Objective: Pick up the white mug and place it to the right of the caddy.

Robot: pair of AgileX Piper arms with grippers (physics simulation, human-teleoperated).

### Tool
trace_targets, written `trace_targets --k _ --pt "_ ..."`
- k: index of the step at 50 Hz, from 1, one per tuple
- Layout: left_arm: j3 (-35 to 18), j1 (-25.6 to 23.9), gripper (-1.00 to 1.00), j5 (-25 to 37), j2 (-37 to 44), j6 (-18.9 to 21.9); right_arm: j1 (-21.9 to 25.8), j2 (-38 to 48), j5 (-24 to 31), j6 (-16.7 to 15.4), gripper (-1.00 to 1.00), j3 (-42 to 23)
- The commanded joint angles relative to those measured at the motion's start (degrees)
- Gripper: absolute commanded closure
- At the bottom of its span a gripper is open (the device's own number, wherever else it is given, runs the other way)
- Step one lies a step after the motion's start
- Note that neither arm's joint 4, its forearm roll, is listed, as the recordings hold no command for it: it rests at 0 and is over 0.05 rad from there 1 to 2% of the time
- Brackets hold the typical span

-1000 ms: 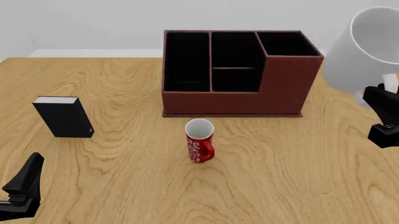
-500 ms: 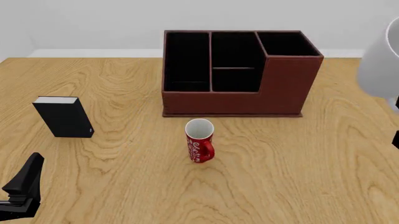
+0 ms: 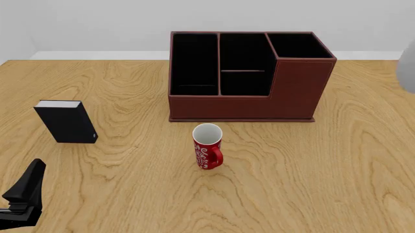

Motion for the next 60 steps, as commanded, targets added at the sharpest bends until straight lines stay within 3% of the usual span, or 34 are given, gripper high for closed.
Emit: trace_targets --k 1,22,47,60 --pt "0.0 0.0 -1.0 0.0 0.0 0.0 -2.77 2.81 -2.12 -0.06 1.0 -1.86" --pt "0.0 0.0 -1.0 0.0 0.0 0.0 -3.84 11.01 -7.06 1.07 1.0 -5.84" --pt "0.0 0.0 -1.0 0.0 0.0 0.0 -7.0 19.33 -7.83 0.58 1.0 -14.77" --pt "0.0 0.0 -1.0 0.0 0.0 0.0 -6.66 23.03 -10.07 1.74 1.0 -14.29"
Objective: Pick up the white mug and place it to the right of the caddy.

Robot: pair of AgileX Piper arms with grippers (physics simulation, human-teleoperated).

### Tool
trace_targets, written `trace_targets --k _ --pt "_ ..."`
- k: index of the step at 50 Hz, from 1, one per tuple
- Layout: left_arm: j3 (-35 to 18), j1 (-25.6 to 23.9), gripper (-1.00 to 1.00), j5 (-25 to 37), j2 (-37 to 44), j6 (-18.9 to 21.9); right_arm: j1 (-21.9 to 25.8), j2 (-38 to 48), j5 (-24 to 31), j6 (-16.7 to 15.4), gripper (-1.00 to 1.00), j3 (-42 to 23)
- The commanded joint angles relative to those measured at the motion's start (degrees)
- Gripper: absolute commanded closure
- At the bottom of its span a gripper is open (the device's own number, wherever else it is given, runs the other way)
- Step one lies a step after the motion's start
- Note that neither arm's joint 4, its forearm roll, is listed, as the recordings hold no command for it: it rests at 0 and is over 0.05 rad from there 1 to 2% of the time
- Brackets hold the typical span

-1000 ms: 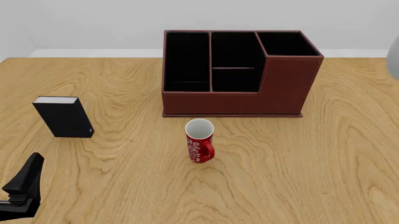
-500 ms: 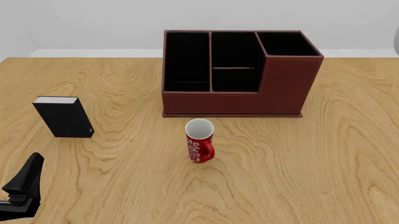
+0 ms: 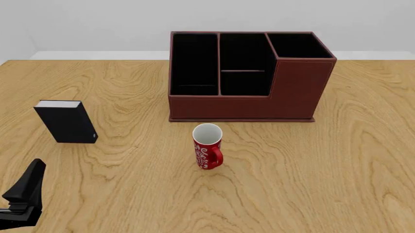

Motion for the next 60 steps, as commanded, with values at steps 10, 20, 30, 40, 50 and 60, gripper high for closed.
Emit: trace_targets --k 10,20,30,40,50,60 --pt "0.0 0.0 -1.0 0.0 0.0 0.0 0.61 7.77 -2.95 2.3 1.0 -2.17" --pt "0.0 0.0 -1.0 0.0 0.0 0.0 1.63 14.57 -4.95 3.14 1.0 -5.34" --pt "0.0 0.0 -1.0 0.0 0.0 0.0 1.44 18.46 -5.65 2.93 1.0 -7.22" --pt "0.0 0.0 -1.0 0.0 0.0 0.0 1.26 21.95 -5.49 2.87 1.0 -9.86" --pt "0.0 0.0 -1.0 0.0 0.0 0.0 0.42 25.03 -5.02 1.71 1.0 -12.86" --pt "0.0 0.0 -1.0 0.0 0.0 0.0 -0.35 27.17 -5.7 1.8 1.0 -13.63"
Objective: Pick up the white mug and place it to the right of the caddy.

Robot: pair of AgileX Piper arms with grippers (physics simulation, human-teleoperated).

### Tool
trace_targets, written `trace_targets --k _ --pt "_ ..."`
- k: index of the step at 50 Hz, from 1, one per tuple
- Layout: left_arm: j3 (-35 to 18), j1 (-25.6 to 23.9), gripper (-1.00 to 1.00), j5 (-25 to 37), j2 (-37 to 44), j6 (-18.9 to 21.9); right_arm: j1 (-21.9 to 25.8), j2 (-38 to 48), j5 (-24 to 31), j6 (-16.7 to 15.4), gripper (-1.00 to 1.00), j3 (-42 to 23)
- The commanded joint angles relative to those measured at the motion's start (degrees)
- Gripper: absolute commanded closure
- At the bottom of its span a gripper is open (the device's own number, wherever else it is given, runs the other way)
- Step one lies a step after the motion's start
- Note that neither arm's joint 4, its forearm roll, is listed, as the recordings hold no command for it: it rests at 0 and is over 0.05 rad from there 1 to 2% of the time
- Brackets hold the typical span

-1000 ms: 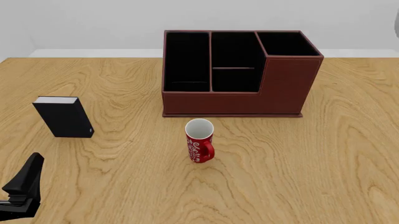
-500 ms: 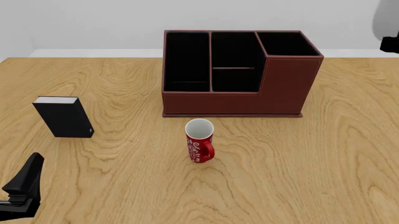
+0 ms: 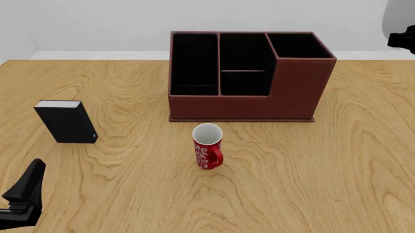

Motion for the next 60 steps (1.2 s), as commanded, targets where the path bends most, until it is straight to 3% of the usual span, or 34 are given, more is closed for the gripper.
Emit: trace_targets --k 1,60 --pt "0.0 0.0 -1.0 0.0 0.0 0.0 -0.69 3.04 -0.51 0.42 1.0 -2.11" --pt "0.0 0.0 -1.0 0.0 0.0 0.0 -0.94 21.51 -6.28 1.07 1.0 -5.16"
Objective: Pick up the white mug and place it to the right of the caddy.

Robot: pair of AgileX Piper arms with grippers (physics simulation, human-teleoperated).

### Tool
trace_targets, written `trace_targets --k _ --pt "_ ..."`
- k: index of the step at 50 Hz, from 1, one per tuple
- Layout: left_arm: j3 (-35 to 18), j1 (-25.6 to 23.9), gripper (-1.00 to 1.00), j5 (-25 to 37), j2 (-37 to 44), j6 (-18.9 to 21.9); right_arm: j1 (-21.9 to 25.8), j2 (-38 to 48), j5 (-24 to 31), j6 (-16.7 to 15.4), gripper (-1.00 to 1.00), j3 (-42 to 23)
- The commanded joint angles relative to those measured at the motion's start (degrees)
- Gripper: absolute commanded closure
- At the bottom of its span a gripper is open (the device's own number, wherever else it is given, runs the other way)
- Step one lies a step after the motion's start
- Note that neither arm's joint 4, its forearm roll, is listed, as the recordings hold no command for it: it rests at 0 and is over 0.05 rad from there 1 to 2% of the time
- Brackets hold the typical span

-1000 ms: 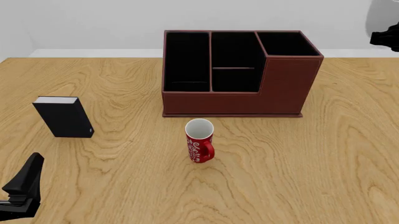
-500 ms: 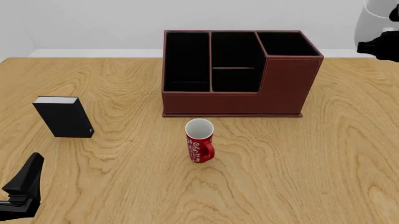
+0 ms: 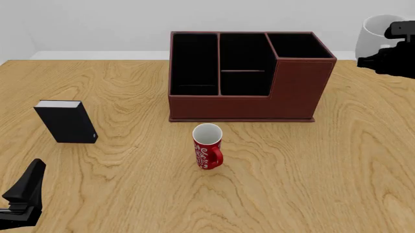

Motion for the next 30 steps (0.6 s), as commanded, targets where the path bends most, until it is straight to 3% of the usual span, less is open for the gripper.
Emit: trace_targets --k 1,30 --pt "0.0 0.0 -1.0 0.0 0.0 0.0 -0.04 2.15 -0.83 1.02 1.0 -0.43" --pt "0.0 0.0 -1.0 0.0 0.0 0.0 0.09 6.57 -3.43 1.5 1.0 0.99"
